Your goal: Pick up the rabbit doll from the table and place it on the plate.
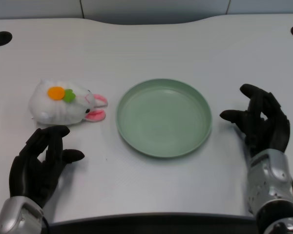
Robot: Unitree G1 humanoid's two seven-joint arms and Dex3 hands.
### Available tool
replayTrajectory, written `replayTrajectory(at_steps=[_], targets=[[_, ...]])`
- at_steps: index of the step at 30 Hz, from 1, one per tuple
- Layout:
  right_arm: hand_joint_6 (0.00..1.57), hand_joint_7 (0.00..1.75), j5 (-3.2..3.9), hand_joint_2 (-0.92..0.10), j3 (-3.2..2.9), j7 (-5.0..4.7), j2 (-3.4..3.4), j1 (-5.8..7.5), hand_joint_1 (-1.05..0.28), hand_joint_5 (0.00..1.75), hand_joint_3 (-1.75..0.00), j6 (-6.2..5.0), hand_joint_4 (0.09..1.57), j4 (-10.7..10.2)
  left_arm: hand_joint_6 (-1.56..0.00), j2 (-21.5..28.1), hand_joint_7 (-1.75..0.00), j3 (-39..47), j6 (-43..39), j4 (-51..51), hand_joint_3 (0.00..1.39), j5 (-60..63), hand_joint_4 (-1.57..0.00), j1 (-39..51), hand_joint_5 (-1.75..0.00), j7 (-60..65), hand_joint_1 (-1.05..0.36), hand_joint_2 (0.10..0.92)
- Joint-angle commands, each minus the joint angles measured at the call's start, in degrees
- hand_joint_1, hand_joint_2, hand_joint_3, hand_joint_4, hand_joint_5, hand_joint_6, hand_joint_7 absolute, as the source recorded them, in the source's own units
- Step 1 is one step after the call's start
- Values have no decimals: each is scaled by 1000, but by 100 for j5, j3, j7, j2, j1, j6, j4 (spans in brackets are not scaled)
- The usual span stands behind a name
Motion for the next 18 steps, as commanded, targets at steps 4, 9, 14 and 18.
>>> replayTrajectory(at_steps=[4,9,14,18], targets=[[586,1094,-161,-921,197,431,-162,141,-413,1356,-472,115,698,-118,-382,24,-1398,53,37,-22,549,-63,-380,6,-1746,-4,-422,921],[630,1075,-121,-921,184,910,-213,281,-412,1339,-420,-34,730,-109,-383,34,-1395,50,20,-35,552,-41,-389,25,-1746,8,-423,921],[670,1060,-131,-921,164,953,-188,328,-418,1342,-433,-199,767,-101,-374,36,-1389,69,-2,5,545,-88,-387,15,-1746,-62,-421,921],[675,1059,-121,-921,142,927,-144,327,-423,1345,-427,-354,768,-55,-372,56,-1389,77,56,-16,558,-91,-377,16,-1746,-39,-419,921]])
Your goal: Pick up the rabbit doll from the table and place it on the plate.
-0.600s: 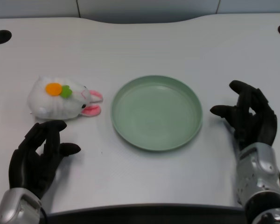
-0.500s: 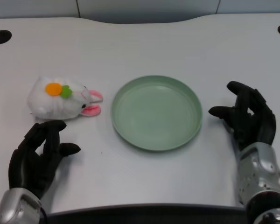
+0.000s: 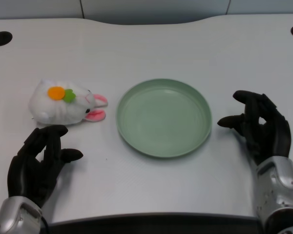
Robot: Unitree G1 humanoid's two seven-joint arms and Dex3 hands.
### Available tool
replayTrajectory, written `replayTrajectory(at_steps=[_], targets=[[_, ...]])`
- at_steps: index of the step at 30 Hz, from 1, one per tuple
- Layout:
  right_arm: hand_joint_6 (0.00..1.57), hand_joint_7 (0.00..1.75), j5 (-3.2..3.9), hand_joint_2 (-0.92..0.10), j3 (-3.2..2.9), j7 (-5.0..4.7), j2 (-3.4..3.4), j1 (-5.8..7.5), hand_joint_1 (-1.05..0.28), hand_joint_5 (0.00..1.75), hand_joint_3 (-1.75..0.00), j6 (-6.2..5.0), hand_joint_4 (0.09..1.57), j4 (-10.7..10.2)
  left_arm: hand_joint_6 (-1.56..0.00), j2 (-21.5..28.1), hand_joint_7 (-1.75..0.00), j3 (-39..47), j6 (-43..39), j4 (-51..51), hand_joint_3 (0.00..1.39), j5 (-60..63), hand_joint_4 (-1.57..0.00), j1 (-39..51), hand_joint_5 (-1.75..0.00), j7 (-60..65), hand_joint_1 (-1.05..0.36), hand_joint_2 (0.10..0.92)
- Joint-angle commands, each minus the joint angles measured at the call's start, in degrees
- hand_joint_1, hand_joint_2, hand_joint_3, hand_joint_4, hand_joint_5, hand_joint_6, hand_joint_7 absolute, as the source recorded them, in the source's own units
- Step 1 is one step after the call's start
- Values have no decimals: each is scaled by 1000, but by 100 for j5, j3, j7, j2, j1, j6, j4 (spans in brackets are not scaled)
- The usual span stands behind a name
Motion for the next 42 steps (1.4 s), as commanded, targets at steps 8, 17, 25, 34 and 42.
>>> replayTrajectory(at_steps=[8,17,25,34,42], targets=[[665,1100,5,-921,-59,-336,151,-10,-439,1390,-453,-248,732,69,-394,93,-1395,46,63,-17,569,-3,-393,9,-1746,34,-410,921],[670,1108,13,-921,-56,-394,178,-32,-435,1392,-487,-60,761,50,-442,330,-1359,-190,-836,-290,509,597,-469,177,-1730,-144,-480,921],[626,1137,-103,-921,71,-447,225,57,-411,1410,-542,-132,717,-87,-436,798,-1358,-491,-1237,-1214,570,1219,-490,377,-1735,-239,-503,921],[635,1147,-43,-921,60,-382,258,49,-410,1417,-517,-79,743,-70,-476,2398,-901,-876,-1249,-1764,495,2753,-439,-563,-1381,-570,-444,921],[647,1121,-18,-921,34,-442,264,-3,-413,1394,-497,38,739,-47,-407,3488,-344,-1594,-1679,-1174,199,4284,-369,-1660,-934,-677,-558,921]])
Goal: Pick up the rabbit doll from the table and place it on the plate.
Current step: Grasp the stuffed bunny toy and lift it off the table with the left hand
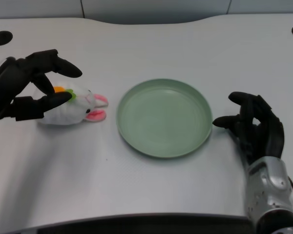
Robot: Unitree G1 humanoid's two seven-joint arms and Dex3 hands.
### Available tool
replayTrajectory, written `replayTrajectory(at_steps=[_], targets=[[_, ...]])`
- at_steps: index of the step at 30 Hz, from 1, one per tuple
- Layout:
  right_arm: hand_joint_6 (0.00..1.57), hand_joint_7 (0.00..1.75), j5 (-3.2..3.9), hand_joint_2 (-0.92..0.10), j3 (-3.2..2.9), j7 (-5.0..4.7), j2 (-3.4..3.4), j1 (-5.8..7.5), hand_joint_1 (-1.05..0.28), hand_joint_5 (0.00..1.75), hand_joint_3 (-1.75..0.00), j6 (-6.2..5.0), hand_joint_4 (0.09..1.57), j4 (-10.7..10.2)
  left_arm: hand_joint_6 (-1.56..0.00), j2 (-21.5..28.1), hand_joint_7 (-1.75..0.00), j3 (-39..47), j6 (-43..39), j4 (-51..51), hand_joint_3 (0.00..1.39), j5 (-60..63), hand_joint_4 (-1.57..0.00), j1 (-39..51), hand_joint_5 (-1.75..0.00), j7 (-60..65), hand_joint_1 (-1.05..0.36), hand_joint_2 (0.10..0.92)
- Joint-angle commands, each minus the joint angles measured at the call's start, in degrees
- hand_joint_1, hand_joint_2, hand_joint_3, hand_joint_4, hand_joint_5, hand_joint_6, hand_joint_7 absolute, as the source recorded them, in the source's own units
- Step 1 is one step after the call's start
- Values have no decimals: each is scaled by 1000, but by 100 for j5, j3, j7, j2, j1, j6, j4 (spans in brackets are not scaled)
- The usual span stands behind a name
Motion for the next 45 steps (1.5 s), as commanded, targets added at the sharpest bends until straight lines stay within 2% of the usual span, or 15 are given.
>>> replayTrajectory(at_steps=[1,4,6,7,9,13,15,18,23,25,27,34,38,41,45], targets=[[647,1124,20,-921,-13,-18,10,-34,-411,1398,-497,87,738,46,-374,351,-278,-333,-239,301,162,564,-314,-399,-865,5,-590,921],[645,1133,3,-921,-9,9,-33,-55,-412,1407,-496,59,733,102,-281,652,-108,-718,-262,519,141,1210,-139,-844,-607,-153,-721,921],[644,1134,-32,-921,5,-22,-60,-66,-416,1410,-496,40,734,144,-221,769,-47,-949,-120,579,134,1519,-48,-1101,-470,-398,-790,921],[640,1133,-35,-921,4,5,-77,-68,-414,1410,-504,13,734,165,-189,798,-31,-1078,-45,641,120,1639,-19,-1261,-388,-563,-825,917],[625,1131,-6,-921,-16,68,-94,-67,-408,1409,-525,9,727,175,-129,800,-16,-1271,95,774,65,1766,-3,-1515,-199,-830,-887,916],[650,1133,89,-921,-97,122,-100,-98,-422,1411,-490,45,758,209,-57,692,-7,-1652,391,1152,18,2039,1,-1984,-17,-1217,-961,896],[665,1133,114,-921,-119,146,-102,-107,-423,1411,-472,64,773,209,-31,663,-2,-1842,441,1369,9,2197,1,-2188,-4,-1322,-992,887],[671,1129,54,-921,-90,15,-100,-103,-418,1402,-468,129,775,147,-38,623,-9,-2134,464,1720,2,2459,1,-2469,0,-1433,-1016,879],[666,1136,42,-921,-65,-1,-86,-75,-424,1402,-479,149,761,55,-46,409,-13,-2586,528,2700,1,2815,1,-2954,1,-1438,-1046,860],[657,1139,14,-921,-46,-74,-87,-70,-427,1403,-467,184,755,26,-52,311,-15,-2719,463,3175,0,2894,-3,-3146,-1,-1317,-1048,855],[649,1143,12,-921,-40,-98,-90,-63,-425,1405,-466,204,749,9,-50,201,-13,-2876,446,3679,0,3018,-1,-3351,0,-1194,-1048,853],[653,1150,67,-921,-61,-18,-96,-40,-422,1405,-471,187,753,4,-56,-81,-15,-3345,284,5056,3,3366,-13,-3821,-7,-561,-1048,861],[660,1142,70,-921,-77,-81,-98,-55,-416,1393,-462,238,776,22,-60,-274,-16,-3578,254,5773,2,3488,-1,-4023,0,-171,-1048,856],[663,1132,104,-921,-100,43,-102,-41,-418,1383,-467,173,785,48,-62,-348,-16,-3705,119,6116,0,3523,1,-4094,1,168,-1048,850],[667,1125,116,-921,-123,95,-99,-40,-419,1379,-475,162,788,53,-59,-445,-13,-3840,88,6418,0,3560,1,-4177,1,391,-1047,848]])
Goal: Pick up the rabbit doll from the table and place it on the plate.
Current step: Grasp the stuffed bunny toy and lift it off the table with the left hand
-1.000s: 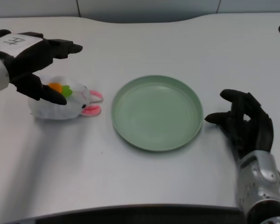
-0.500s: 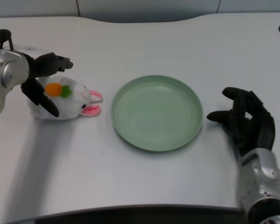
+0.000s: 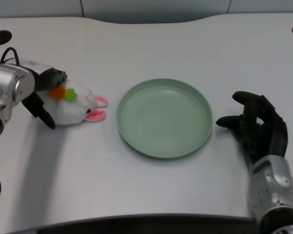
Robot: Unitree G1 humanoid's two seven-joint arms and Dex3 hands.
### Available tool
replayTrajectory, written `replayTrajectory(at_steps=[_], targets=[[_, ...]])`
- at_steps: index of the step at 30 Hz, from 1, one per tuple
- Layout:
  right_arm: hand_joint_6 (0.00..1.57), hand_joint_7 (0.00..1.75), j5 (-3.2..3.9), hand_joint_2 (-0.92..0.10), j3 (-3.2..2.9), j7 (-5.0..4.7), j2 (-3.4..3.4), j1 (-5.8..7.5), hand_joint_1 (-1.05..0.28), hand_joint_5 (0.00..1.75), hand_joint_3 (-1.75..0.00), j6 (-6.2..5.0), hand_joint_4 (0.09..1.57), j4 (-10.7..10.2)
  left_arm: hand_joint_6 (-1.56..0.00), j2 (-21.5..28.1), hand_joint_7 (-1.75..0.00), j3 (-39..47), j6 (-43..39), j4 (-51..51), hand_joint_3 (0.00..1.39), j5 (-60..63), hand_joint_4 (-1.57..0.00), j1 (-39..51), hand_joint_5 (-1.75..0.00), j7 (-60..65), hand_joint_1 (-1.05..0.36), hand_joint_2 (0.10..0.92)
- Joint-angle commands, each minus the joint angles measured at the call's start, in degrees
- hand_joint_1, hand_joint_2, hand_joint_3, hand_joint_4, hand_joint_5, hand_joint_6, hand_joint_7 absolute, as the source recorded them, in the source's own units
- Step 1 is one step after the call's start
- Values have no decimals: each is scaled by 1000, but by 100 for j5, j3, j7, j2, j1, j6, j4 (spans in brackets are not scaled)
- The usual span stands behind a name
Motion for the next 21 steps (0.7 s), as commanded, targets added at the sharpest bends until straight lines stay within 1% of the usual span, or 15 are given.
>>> replayTrajectory(at_steps=[1,4,7,8,9,11,13,15,18,19,21], targets=[[674,1126,52,-921,-38,57,5,29,-423,1376,-474,-31,788,5,-42,-149,-10,-208,21,345,0,121,1,-138,1,311,-1033,844],[684,1119,-14,-921,-15,-21,-1,26,-430,1366,-450,-69,784,31,-26,-264,-7,-339,40,582,0,176,1,-154,1,591,-1019,839],[679,1106,37,-921,-44,-14,23,51,-416,1359,-456,-6,780,-26,-20,-339,-4,-398,-1,712,1,145,1,-157,1,810,-1022,841],[680,1104,70,-921,-60,28,28,60,-415,1358,-458,10,780,-36,-19,-375,-3,-407,-22,740,1,125,1,-167,0,880,-1024,841],[683,1096,89,-921,-71,51,26,60,-419,1359,-463,24,787,-31,-10,-404,-2,-420,-42,762,6,117,-3,-176,-2,966,-1038,853],[694,1084,110,-921,-91,77,17,41,-422,1358,-468,37,797,2,-12,-448,-5,-433,-67,804,8,102,-9,-189,-5,1084,-1046,859],[706,1080,100,-921,-94,87,6,21,-423,1360,-465,-5,808,45,-12,-483,-6,-433,-86,838,8,86,-7,-198,-4,1189,-1048,862],[708,1076,64,-921,-71,60,11,44,-419,1355,-463,-25,809,12,-9,-504,-4,-467,-125,850,10,110,-9,-219,-5,1322,-1048,869],[712,1074,120,-921,-105,208,9,43,-418,1351,-468,-57,812,33,-17,-517,-8,-539,-196,856,11,165,-27,-268,-15,1536,-1048,877],[713,1074,127,-921,-114,211,15,41,-418,1351,-469,-68,814,37,-21,-524,-10,-561,-204,861,11,176,-31,-283,-17,1589,-1048,879],[721,1076,120,-921,-109,184,23,45,-421,1347,-463,-43,818,8,-35,-535,-17,-575,-225,862,9,165,-49,-306,-27,1702,-1045,880]])
